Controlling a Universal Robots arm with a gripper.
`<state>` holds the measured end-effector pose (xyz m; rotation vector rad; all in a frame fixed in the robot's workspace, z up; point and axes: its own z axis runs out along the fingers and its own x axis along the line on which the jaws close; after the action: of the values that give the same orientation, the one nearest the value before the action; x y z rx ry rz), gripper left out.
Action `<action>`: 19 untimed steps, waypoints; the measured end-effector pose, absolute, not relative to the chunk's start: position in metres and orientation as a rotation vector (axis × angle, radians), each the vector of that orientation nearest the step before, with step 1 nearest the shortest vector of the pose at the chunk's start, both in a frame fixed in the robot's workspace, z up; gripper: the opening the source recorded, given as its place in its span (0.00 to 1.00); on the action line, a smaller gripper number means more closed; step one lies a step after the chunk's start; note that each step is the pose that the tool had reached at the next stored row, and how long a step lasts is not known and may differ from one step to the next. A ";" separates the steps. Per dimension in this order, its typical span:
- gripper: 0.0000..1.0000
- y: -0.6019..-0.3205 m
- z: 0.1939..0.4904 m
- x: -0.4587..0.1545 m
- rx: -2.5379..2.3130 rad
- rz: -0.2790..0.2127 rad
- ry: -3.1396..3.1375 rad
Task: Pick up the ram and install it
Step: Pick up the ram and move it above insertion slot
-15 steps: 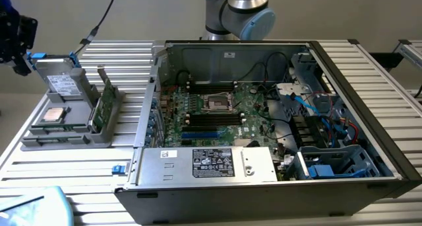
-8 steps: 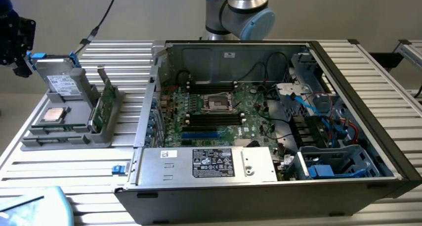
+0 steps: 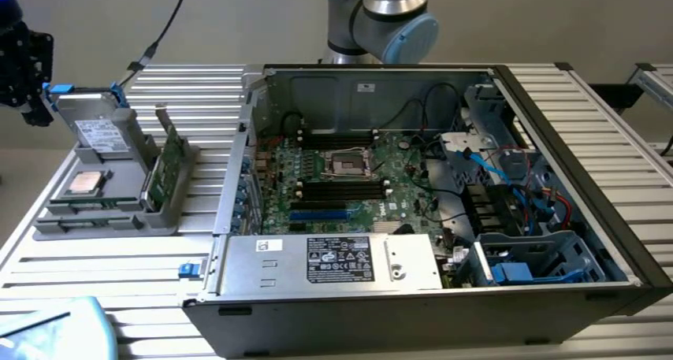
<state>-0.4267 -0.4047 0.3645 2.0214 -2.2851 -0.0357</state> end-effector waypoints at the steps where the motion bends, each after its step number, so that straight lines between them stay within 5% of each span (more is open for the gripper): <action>1: 0.11 -0.405 0.364 -0.427 2.044 -0.034 -2.265; 12: 0.11 -0.405 0.363 -0.427 2.151 -0.024 -2.169; 19: 0.31 -0.405 0.363 -0.427 2.151 -0.024 -2.169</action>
<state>-0.4270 -0.4047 0.3628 2.1508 -2.1687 -0.0238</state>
